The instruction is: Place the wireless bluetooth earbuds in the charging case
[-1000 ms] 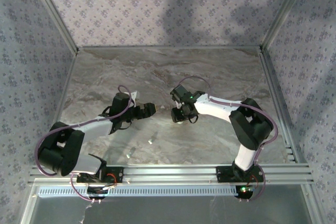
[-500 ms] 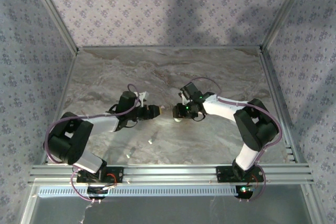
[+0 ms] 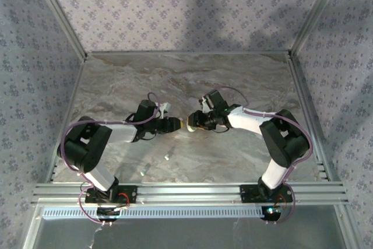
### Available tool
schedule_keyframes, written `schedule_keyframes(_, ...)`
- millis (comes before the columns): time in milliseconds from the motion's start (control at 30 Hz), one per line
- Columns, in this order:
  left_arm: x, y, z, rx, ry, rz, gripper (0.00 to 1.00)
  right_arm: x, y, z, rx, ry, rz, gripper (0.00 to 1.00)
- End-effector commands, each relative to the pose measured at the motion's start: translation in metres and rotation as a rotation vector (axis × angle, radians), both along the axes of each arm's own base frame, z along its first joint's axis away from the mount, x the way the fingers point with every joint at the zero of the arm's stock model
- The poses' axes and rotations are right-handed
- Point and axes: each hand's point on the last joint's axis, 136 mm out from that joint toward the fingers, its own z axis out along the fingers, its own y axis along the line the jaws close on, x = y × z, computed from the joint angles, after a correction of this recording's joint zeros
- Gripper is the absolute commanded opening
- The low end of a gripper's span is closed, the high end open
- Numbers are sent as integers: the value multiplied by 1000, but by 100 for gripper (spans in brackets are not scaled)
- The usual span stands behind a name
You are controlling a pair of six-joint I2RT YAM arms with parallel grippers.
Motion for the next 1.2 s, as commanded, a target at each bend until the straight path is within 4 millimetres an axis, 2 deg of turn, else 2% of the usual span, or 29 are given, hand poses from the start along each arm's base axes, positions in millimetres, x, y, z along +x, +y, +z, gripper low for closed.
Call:
schedule_keyframes(0,4,-12,12,-52,-22,-34,49,0,7,12,82,10,-6,43)
schedule_keyframes(333,3,-14,9,-55,-10,-40,54,-2,15,18,156,31,-10,43)
schedule_keyframes(633,5,-12,2,-30,8,-29,54,-5,21,23,218,49,-3,42)
schedule_keyframes(1167,9,-5,-11,17,46,0,54,-6,16,26,229,54,-13,41)
